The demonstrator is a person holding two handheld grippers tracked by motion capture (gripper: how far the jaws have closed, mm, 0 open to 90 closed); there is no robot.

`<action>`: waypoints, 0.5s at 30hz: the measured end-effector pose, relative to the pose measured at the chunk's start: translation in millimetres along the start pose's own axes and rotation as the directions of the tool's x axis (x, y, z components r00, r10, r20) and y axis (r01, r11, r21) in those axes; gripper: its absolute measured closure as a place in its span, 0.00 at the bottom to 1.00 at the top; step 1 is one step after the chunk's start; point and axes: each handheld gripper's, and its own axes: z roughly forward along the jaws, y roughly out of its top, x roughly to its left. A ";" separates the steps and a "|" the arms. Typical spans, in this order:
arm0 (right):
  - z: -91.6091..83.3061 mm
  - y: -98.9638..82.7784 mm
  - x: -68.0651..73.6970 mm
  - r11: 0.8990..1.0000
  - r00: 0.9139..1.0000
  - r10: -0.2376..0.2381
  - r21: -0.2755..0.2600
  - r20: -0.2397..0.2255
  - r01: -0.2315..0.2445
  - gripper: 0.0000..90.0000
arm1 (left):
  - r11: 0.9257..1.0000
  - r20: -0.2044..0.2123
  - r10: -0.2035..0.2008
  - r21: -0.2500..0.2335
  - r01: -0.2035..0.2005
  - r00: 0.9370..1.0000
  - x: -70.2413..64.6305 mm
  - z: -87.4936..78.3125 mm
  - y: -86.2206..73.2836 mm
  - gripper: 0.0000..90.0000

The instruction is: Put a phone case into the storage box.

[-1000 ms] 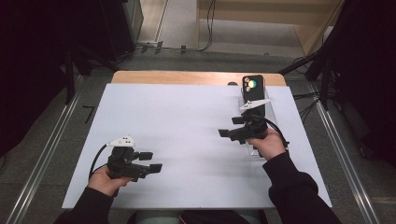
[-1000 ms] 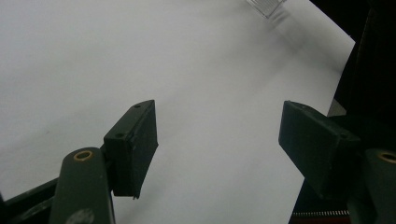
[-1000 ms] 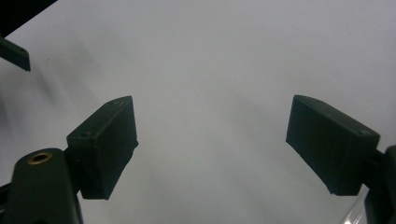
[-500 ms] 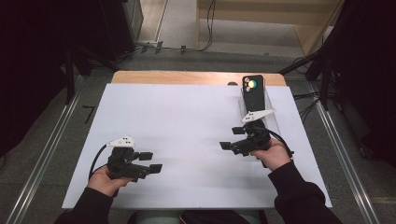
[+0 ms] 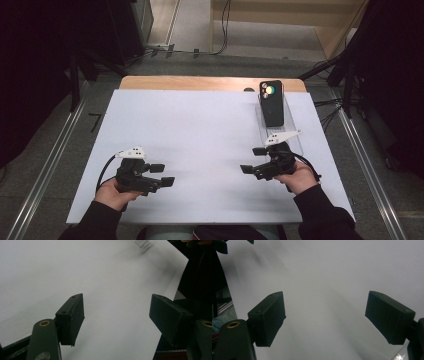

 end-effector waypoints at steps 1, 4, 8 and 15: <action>-0.1 -1.9 0.2 1.000 1.000 0.001 0.003 -0.001 -0.001 0.16 | 1.000 -0.001 0.001 -0.001 -0.001 1.000 -0.2 0.1 0.0 0.32; -0.5 -6.9 1.3 1.000 1.000 -0.004 0.010 -0.004 0.004 0.16 | 1.000 0.003 0.002 0.002 -0.002 1.000 -1.0 0.9 -0.2 0.32; -1.1 -12.9 5.2 1.000 1.000 -0.014 0.006 -0.012 0.014 0.16 | 1.000 0.005 0.011 0.003 -0.011 1.000 -2.2 2.2 -0.1 0.32; -4.6 -24.0 5.0 1.000 1.000 -0.007 0.026 -0.018 0.007 0.16 | 1.000 0.014 0.017 0.004 -0.017 1.000 -4.0 3.4 -0.3 0.32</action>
